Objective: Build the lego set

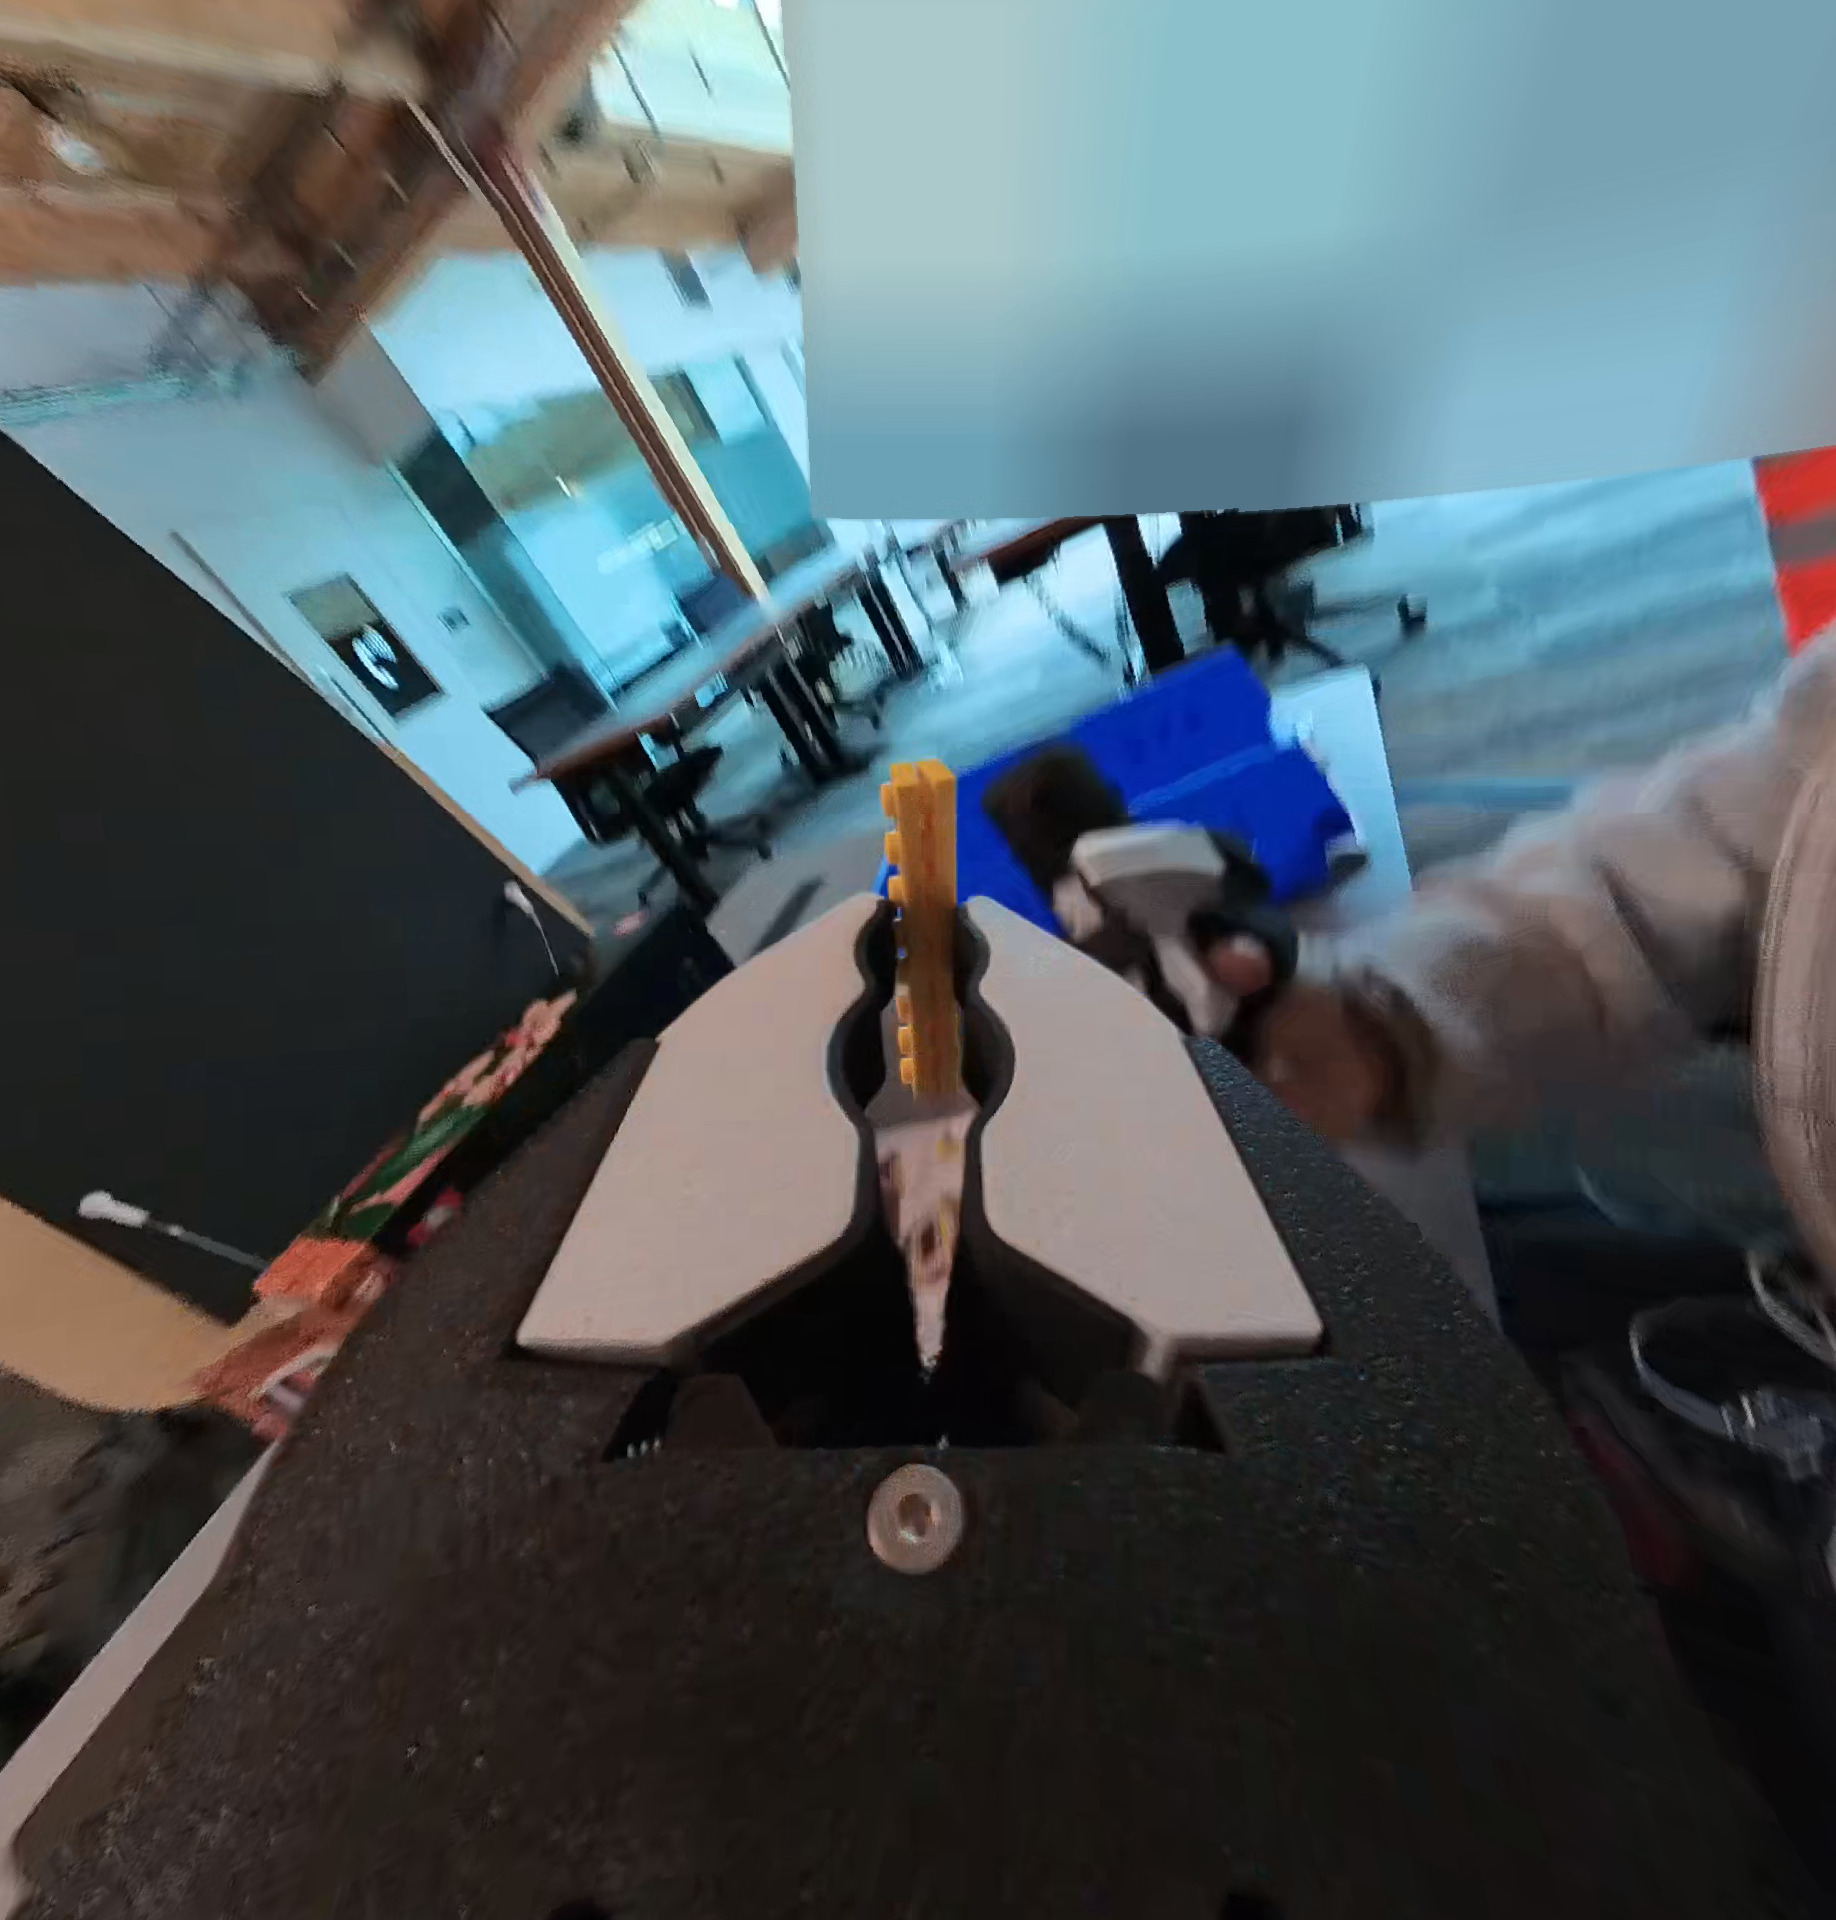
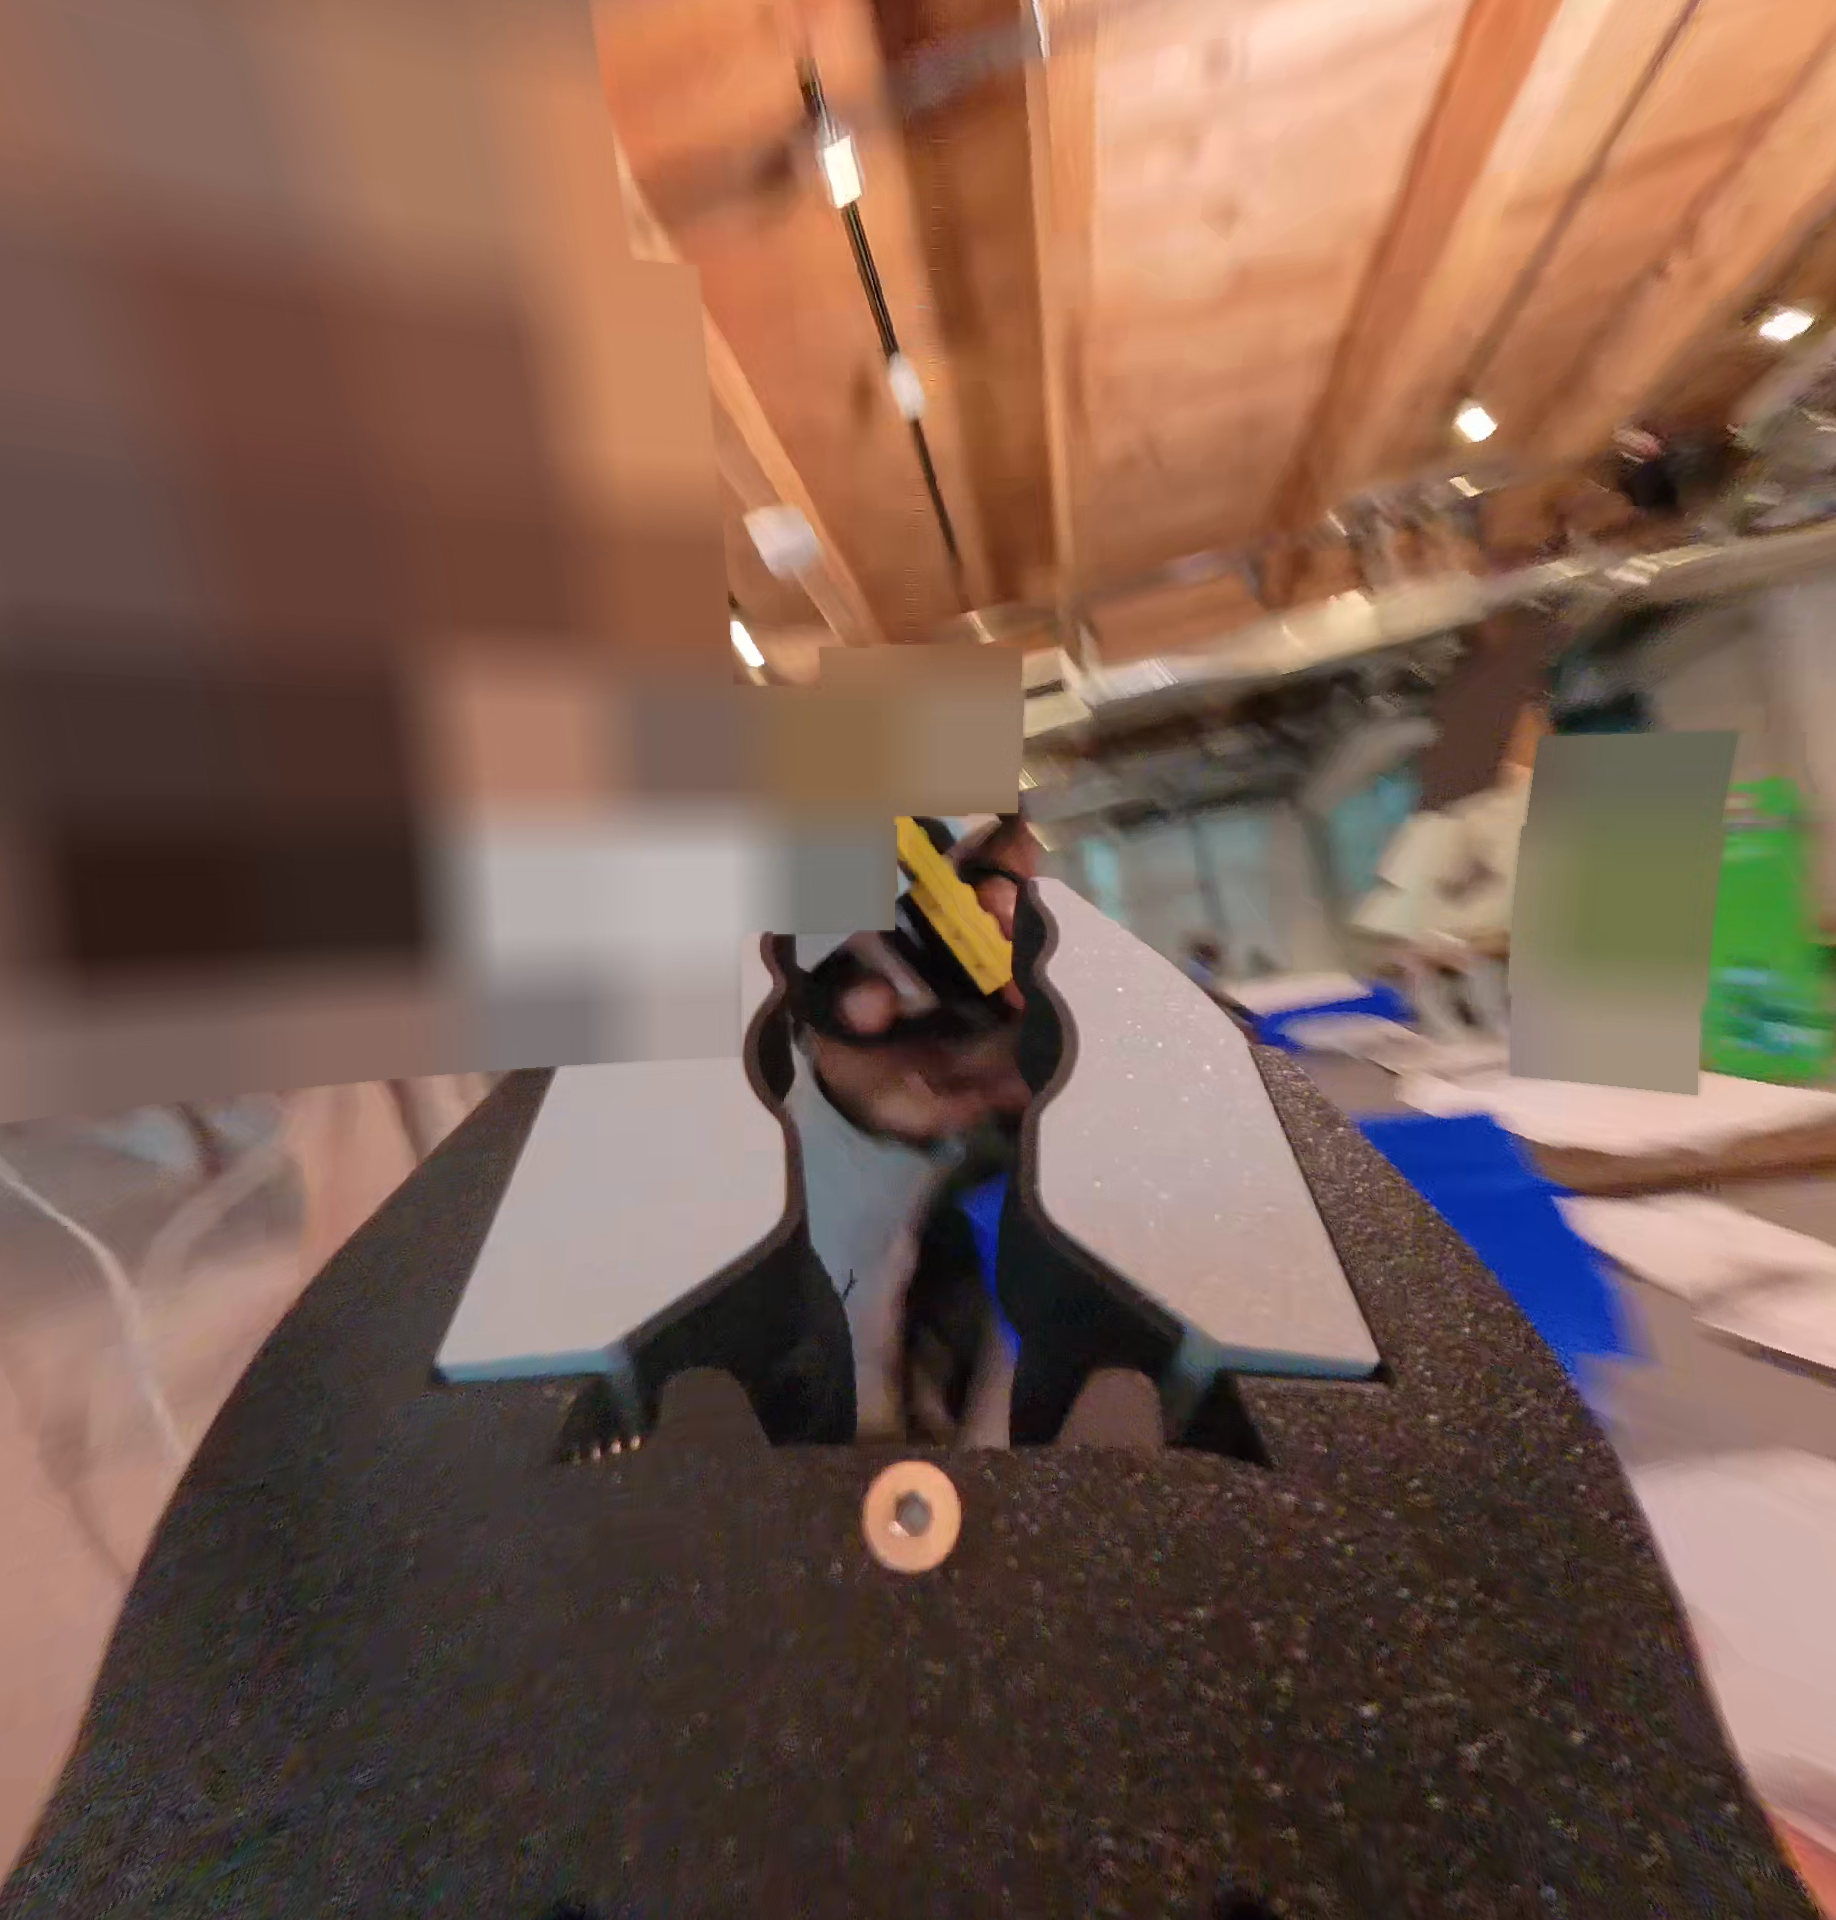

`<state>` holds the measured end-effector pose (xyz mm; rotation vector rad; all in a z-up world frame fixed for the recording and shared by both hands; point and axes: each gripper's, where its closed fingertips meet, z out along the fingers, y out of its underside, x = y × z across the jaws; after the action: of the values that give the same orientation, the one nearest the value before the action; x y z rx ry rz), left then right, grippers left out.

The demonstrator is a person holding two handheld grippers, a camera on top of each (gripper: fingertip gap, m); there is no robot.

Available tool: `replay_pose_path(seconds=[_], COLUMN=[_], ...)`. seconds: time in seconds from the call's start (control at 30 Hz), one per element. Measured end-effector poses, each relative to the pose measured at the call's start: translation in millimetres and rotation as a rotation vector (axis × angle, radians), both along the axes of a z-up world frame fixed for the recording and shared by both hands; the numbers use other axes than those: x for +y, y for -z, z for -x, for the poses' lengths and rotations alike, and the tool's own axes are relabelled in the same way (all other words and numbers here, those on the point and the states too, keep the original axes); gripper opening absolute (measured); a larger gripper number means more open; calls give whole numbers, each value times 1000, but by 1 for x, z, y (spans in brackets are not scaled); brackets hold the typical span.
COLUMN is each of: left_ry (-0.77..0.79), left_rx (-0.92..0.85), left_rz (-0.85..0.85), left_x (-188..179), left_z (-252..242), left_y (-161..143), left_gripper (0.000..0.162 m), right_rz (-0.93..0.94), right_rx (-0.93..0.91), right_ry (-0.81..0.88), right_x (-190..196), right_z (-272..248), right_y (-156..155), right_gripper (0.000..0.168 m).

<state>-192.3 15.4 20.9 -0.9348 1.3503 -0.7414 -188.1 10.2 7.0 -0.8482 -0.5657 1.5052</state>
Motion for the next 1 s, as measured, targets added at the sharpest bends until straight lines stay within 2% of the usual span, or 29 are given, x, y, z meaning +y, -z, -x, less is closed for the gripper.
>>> replay_pose_path(seconds=[0.1, 0.17, 0.2, 0.27, 0.33, 0.53, 0.67, 0.73, 0.87, 1.0], left_ry=[1, 5, 14, 27, 42, 48, 51, 57, 68, 73], left_rx=[277, 400, 454, 527, 569, 640, 638, 638, 678, 688], left_rz=[-16, -19, -15, -21, -24, -36, -16, -7, -18, -11], left_x=[7, 10, 9, 7, 4, 4, 5, 5, 3, 3], left_z=[6, 7, 6, 5, 3, 4, 7, 7, 7, 6], left_y=[34, 52, 60, 70, 76, 82, 82, 82, 88, 88], left_gripper=[10, 10, 10, 10, 10, 10, 10, 10, 10, 10], right_rz=[-283, -519, -612, -737, -789, -853, -798, -776, -773, -780], right_rx=[-497, -803, -941, -1167, -1306, -1374, -1287, -1239, -1296, -1312], right_ry=[291, 445, 481, 449, 396, 328, 354, 369, 353, 325], right_x=[-1, -2, -2, -3, -3, -7, -5, -4, -1, -3], right_z=[2, 5, 7, 12, 13, 20, 20, 20, 18, 17], right_y=[0, -3, -1, 12, 25, 38, 37, 34, 42, 44], right_gripper=[44, 41, 38, 32, 27, 2, 1, 7, 15, 8])
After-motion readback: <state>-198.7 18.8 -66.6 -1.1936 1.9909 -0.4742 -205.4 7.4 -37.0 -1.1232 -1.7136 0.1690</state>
